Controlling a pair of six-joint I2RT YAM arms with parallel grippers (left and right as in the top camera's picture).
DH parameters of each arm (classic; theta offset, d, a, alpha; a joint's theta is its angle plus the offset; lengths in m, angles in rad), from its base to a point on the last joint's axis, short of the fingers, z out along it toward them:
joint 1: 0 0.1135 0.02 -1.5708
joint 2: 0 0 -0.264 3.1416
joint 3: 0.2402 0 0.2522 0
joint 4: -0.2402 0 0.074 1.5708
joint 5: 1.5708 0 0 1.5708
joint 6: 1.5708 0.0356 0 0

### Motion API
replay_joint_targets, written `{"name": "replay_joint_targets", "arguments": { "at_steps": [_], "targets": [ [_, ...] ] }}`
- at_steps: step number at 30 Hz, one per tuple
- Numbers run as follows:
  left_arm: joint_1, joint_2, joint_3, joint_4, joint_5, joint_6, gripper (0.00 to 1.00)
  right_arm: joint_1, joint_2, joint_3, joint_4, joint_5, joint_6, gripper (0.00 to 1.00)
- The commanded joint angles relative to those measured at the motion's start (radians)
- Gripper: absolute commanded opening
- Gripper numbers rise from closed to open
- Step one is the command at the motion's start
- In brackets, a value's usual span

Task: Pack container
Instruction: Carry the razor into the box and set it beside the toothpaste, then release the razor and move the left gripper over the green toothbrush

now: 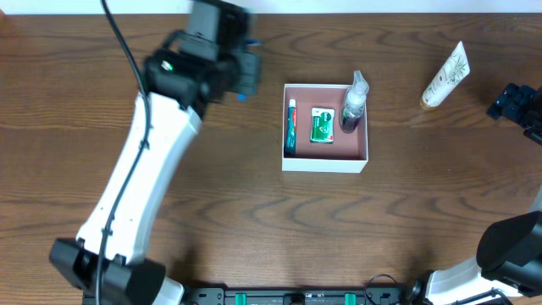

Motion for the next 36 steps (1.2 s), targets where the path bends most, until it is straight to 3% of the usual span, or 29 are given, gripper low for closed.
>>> {"name": "replay_joint_targets", "arguments": {
  "at_steps": [1,8,14,26,36],
  "targets": [
    [-0.101,0.018,0.000,0.032,0.000,-0.068,0.13,-0.005,0.000,-0.002,0.003,0.003,0.014,0.99],
    [-0.252,0.099,-0.001,0.069,-0.172,-0.189,0.13,-0.005,0.000,-0.002,0.003,0.003,0.014,0.99],
    [-0.261,0.202,-0.001,0.070,-0.180,-0.292,0.12,-0.005,0.000,-0.002,0.003,0.003,0.014,0.99],
    [-0.254,0.414,-0.001,0.069,-0.180,-0.296,0.12,-0.005,0.000,-0.002,0.003,0.003,0.014,0.99],
    [-0.202,0.469,-0.001,0.069,-0.182,-0.299,0.13,-0.005,0.000,-0.002,0.003,0.003,0.014,0.99]
  ]
}}
